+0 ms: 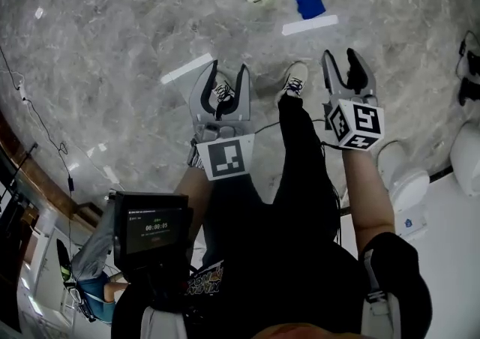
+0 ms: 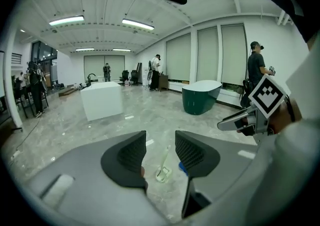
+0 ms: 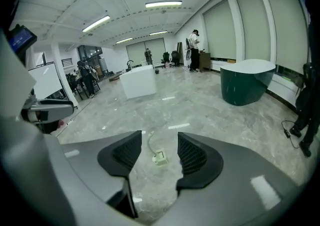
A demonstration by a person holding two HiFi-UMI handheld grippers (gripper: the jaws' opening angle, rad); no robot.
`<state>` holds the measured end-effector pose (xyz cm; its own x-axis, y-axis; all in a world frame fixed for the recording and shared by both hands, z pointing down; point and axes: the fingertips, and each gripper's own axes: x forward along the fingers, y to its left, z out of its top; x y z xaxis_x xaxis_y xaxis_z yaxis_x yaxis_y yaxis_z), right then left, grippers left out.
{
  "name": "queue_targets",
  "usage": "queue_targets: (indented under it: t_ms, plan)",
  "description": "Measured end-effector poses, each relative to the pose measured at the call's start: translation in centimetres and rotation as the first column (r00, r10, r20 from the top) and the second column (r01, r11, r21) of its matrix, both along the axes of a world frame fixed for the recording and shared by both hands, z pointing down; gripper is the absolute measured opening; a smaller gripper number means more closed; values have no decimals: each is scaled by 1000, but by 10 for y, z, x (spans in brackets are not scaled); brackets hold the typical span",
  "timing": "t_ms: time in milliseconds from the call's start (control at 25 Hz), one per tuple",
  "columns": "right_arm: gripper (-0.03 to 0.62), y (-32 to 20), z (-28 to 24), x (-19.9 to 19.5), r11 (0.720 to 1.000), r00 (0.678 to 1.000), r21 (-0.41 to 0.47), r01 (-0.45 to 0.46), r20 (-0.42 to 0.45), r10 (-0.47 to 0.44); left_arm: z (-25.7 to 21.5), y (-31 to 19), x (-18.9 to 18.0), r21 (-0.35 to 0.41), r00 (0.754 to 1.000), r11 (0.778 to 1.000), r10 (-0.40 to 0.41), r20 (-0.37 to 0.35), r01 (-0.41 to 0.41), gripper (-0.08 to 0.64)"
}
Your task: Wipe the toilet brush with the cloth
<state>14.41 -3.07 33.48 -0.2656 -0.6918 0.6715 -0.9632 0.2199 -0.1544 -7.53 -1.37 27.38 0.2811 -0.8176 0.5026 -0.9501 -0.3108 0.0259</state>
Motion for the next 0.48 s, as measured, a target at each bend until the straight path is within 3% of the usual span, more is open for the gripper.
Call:
queue_targets:
  t_ms: [160,320,480]
  plan:
    - [248,-6,57,-9,999,999,21,35,-27,-34,55,7,-4,5,997,999,-51,-49,51,186]
    - [265,-20,146,0,999,997,11,50,-59,-50,110,11,7,25,992,997,-68,-106,71,186]
    - [265,-44,256,12,996,988,9,92,-124,-90,169,17,15,64,997,998,-23,-75,28,186]
